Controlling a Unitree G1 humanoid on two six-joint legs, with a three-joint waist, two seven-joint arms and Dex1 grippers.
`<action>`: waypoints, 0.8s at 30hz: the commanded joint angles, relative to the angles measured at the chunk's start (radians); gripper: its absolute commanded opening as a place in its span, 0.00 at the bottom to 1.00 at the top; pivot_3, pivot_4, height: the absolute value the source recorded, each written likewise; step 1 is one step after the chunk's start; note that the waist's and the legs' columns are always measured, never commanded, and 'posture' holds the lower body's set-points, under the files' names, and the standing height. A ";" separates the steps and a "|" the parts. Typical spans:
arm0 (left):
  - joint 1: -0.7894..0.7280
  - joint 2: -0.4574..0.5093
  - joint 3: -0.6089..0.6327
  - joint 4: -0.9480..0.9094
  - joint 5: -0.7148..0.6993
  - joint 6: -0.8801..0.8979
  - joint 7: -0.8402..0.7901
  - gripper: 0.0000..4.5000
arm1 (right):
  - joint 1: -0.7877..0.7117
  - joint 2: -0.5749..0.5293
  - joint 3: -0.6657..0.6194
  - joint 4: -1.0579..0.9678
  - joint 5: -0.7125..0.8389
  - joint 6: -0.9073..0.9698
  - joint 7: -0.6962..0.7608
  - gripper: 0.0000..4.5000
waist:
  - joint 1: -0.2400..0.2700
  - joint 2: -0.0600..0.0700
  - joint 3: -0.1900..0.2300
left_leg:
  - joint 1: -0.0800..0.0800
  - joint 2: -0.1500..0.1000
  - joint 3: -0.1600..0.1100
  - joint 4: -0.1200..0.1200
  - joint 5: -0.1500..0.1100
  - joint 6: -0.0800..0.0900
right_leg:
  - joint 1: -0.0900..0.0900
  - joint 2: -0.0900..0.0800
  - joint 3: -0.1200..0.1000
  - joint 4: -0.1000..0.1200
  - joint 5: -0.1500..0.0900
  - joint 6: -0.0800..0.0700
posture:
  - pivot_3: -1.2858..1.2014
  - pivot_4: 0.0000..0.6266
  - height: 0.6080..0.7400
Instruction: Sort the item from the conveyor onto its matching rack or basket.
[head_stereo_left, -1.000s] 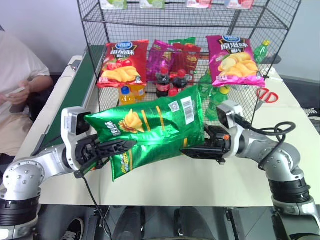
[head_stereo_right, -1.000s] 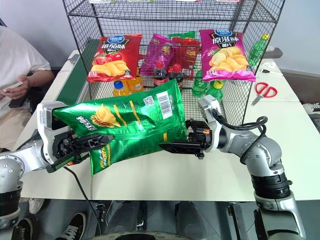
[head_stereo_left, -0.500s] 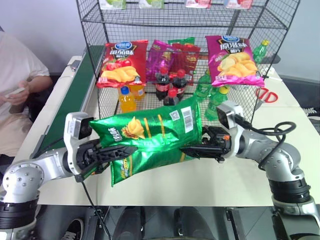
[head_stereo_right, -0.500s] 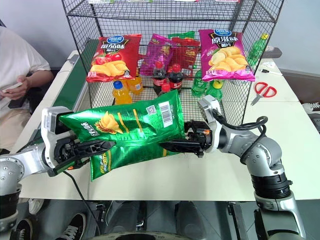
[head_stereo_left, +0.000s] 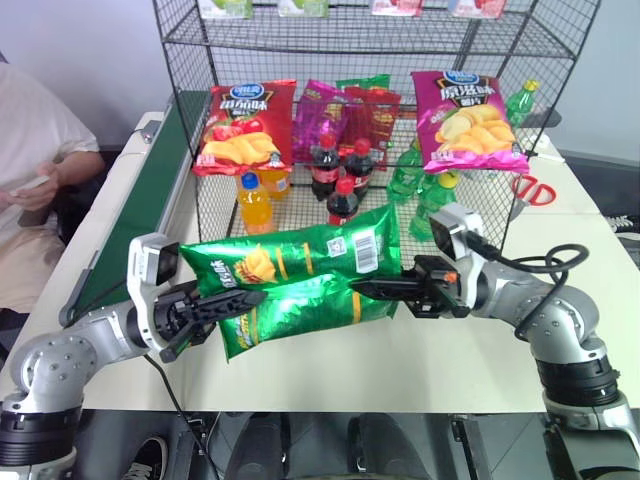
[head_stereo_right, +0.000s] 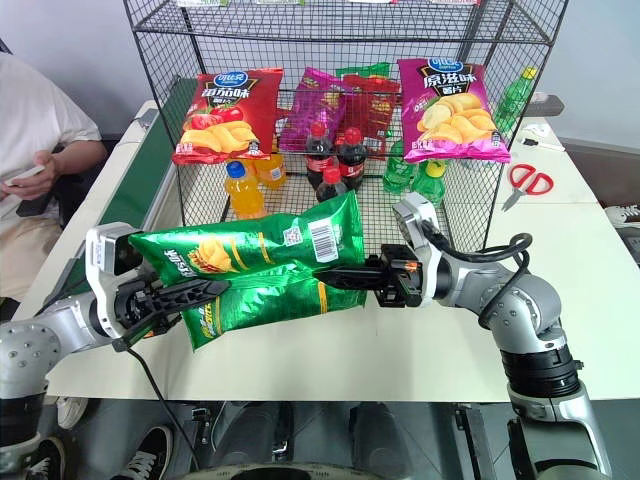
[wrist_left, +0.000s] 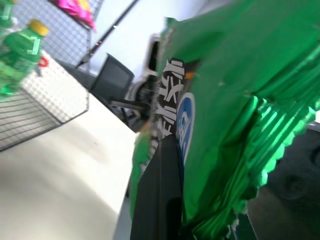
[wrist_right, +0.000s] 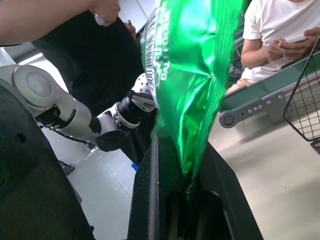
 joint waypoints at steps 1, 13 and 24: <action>0.007 0.016 0.024 0.012 0.028 -0.021 -0.044 0.39 | -0.003 0.001 -0.020 -0.027 -0.004 -0.027 0.005 0.00 | 0.000 0.000 0.000 | 0.000 0.000 0.000 0.000 0.000 0.000 | 0.000 0.000 0.000 0.000 0.000 0.000 | 0.52 0.24 0.99; 0.079 -0.029 0.150 0.037 0.125 -0.201 -0.079 0.99 | -0.052 0.071 -0.139 -0.125 -0.177 -0.328 -0.193 0.00 | -0.002 0.000 0.000 | -0.001 0.000 0.000 -0.001 0.000 0.000 | -0.001 -0.001 0.000 0.000 0.000 0.000 | 0.52 0.24 0.99; 0.057 -0.082 0.179 0.109 0.225 -0.338 -0.059 0.99 | -0.118 0.090 -0.141 -0.100 -0.774 -0.904 -0.478 0.00 | -0.001 0.000 0.000 | -0.001 -0.001 0.001 -0.001 0.000 -0.001 | -0.002 -0.001 0.000 0.000 0.000 0.000 | 0.52 0.24 0.99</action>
